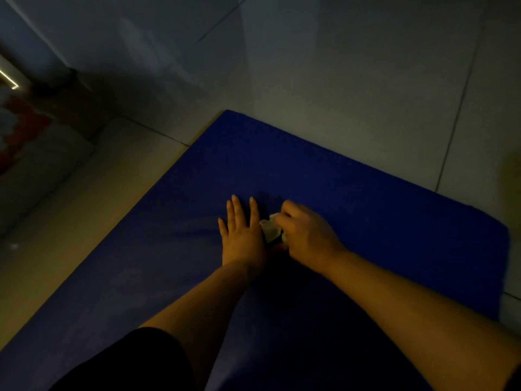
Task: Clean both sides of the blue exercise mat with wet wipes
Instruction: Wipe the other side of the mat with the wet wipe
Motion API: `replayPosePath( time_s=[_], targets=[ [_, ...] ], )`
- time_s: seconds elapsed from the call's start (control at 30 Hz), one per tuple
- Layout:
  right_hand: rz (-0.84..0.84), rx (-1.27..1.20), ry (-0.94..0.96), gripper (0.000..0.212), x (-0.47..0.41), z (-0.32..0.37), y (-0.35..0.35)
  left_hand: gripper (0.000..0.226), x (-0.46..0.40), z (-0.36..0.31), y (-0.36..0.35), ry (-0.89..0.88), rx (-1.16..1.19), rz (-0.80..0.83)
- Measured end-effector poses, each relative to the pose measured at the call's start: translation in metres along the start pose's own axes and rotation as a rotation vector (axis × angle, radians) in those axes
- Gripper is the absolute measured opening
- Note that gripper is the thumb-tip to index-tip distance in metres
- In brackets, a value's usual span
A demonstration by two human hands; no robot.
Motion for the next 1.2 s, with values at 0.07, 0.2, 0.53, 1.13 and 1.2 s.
replayPosePath(
  time_s=[0.07,0.2,0.53,1.13,1.2],
  targets=[
    [0.010,0.028,-0.012,0.015,0.000,-0.007,0.007,0.110,0.000,-0.001,0.000,-0.002,-0.016,0.019],
    [-0.154,0.121,-0.300,0.024,-0.017,-0.034,0.030,0.110,-0.001,0.000,0.000,0.003,-0.020,0.055],
    [0.019,0.092,-0.017,0.016,0.013,-0.037,0.028,0.107,-0.002,-0.001,-0.001,0.015,-0.053,0.066],
    [-0.182,0.070,-0.055,0.030,0.067,-0.060,0.038,0.054,0.056,-0.080,-0.063,-0.101,0.176,-0.492],
    [-0.083,-0.001,0.079,0.024,0.084,-0.049,0.030,0.057,0.059,-0.087,-0.073,-0.070,0.149,-0.496]
  ],
)
Point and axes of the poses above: each hand's wrist, its own x-axis away from the middle knuckle, its own y-axis out of the back of the hand, z = x × y, the point moved 2 cm from there along -x, towards the middle knuckle, and after that the axes turned 5 degrees about -x, right-handed, at the moved point
